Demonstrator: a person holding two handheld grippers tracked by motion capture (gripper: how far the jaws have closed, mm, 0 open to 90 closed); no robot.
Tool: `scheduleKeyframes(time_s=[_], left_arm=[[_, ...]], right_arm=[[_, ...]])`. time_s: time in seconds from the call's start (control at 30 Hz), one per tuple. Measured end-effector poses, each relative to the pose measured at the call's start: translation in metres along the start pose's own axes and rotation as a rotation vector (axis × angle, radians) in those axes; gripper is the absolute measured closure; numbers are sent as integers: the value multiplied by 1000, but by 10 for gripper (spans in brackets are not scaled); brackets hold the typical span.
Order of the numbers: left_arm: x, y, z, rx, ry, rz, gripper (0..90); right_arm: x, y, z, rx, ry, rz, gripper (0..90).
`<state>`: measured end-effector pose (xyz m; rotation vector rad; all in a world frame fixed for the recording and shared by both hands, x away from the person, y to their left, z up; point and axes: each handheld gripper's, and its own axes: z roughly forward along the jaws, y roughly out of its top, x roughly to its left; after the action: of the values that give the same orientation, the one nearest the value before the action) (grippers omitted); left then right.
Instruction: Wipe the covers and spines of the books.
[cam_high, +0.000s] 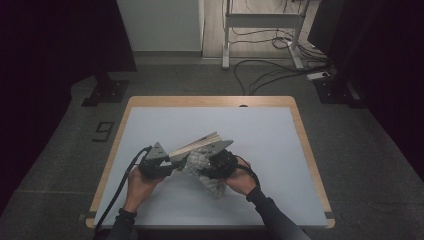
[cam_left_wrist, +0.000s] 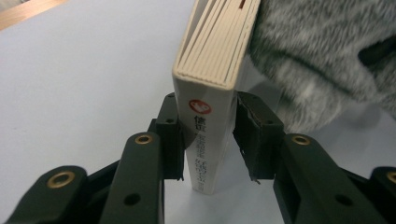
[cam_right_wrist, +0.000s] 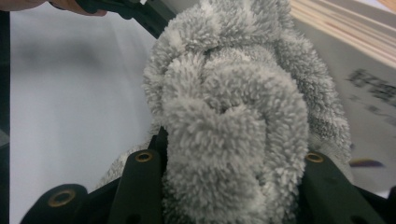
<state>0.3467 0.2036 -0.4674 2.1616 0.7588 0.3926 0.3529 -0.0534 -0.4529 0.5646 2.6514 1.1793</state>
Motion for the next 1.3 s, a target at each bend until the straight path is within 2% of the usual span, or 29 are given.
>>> scheduleKeyframes(time_s=[0.13,0.43,0.63,0.8,0.87,0.97,1.07,1.3], left_arm=[[0,0,0,1,-2,2,639],[0,0,0,1,-4,4,640],[0,0,0,1,-3,7,639],[0,0,0,3,-1,9,637],[-1,0,0,1,1,8,636],[-1,0,0,1,2,9,635],[-1,0,0,0,4,10,633],[-1,0,0,2,6,11,631]], right_arm=[[3,-3,9,4,11,-6,588],[8,-20,36,48,24,-13,565],[9,-29,48,71,34,-14,505],[8,-27,45,75,55,18,288],[9,-25,42,70,50,26,229],[11,-21,35,63,44,10,150],[11,-15,27,37,48,11,133],[5,-2,12,-29,12,22,131]])
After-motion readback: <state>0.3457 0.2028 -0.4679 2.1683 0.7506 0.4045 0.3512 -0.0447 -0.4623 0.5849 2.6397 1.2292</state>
